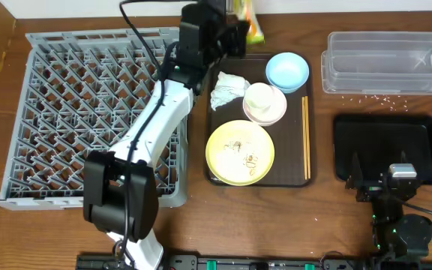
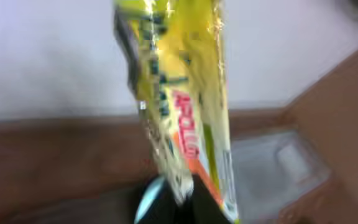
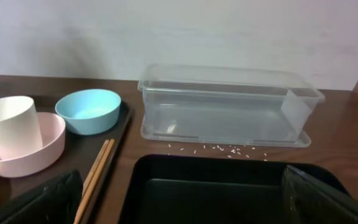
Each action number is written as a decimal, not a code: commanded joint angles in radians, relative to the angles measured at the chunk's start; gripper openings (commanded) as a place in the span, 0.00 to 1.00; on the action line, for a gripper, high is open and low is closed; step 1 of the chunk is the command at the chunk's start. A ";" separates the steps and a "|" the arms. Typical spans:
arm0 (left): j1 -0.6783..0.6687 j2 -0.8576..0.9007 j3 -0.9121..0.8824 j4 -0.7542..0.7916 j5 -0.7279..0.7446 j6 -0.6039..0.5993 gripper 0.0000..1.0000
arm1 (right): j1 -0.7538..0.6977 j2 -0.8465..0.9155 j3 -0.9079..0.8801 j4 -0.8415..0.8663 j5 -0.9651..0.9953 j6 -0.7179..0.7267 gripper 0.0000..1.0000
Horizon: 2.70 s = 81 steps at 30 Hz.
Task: Sort waste into correct bins and load items into the dishwasher
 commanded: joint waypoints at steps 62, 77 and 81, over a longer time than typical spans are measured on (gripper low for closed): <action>-0.021 0.088 0.006 -0.626 -0.271 0.214 0.17 | -0.012 -0.004 -0.002 -0.004 0.003 -0.011 0.99; 0.034 -0.057 0.038 -0.617 -0.270 0.182 0.49 | -0.012 -0.004 -0.002 -0.004 0.003 -0.011 0.99; 0.136 -0.178 0.038 -0.619 -0.265 0.087 0.51 | -0.012 -0.004 -0.002 0.000 0.018 -0.013 0.99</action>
